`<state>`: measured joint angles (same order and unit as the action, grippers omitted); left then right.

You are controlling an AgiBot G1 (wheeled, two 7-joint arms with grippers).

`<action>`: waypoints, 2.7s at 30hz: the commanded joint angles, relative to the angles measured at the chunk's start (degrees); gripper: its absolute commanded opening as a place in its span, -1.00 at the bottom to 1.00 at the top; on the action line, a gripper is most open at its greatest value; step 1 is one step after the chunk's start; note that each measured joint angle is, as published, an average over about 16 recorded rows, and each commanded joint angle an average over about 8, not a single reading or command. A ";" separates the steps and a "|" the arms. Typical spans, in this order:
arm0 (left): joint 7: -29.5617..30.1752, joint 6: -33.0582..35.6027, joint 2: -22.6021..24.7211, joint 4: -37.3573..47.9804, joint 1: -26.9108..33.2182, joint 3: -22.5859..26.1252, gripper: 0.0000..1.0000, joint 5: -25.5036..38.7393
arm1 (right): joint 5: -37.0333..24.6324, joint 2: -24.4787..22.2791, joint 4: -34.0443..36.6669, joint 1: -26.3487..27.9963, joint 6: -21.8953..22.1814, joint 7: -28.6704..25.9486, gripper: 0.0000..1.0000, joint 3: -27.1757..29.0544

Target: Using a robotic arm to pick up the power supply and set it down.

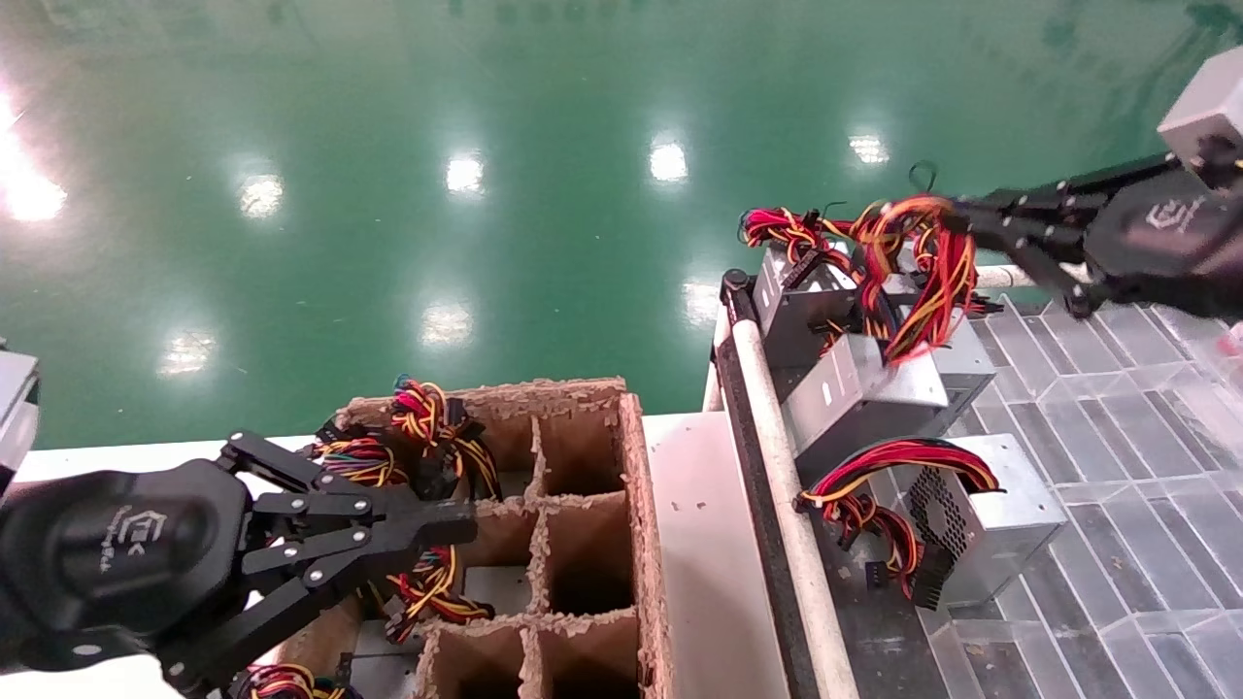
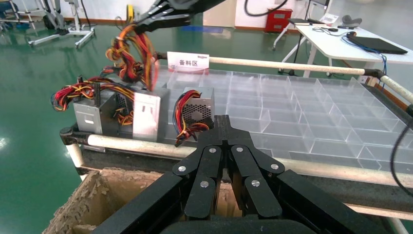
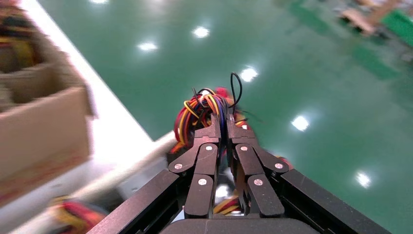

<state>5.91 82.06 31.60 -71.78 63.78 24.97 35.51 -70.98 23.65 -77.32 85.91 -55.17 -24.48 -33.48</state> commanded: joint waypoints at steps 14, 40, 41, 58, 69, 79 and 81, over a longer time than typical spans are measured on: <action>0.00 0.00 0.00 0.00 0.00 0.00 -1.00 0.00 | -3.59 8.20 2.23 -3.49 10.04 3.09 -1.00 -1.58; 0.00 0.00 0.00 0.00 0.00 0.00 -1.00 0.00 | -3.86 14.08 10.15 -0.48 7.00 7.68 1.00 -2.82; 0.00 0.00 0.00 0.00 0.00 0.00 -1.00 0.00 | -4.19 14.08 10.02 -0.20 6.97 7.43 1.00 -2.93; 0.00 0.00 0.00 0.00 0.00 0.01 -1.00 0.00 | -10.41 14.25 7.49 4.01 8.55 1.89 1.00 -4.51; 0.00 0.00 0.00 0.00 0.00 0.01 -1.00 -0.01 | -10.56 13.61 4.56 4.67 8.80 2.49 1.00 -4.02; -0.01 -0.01 0.00 0.02 -0.01 0.00 -1.00 -0.01 | -5.58 13.26 3.99 1.21 4.12 4.19 1.00 -1.40; -0.01 -0.01 0.00 0.02 -0.01 0.00 -1.00 -0.01 | -4.25 13.18 3.98 0.23 2.78 4.56 1.00 -0.67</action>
<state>5.90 82.05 31.60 -71.76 63.77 24.97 35.49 -75.23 36.83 -73.33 86.13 -52.38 -19.92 -34.15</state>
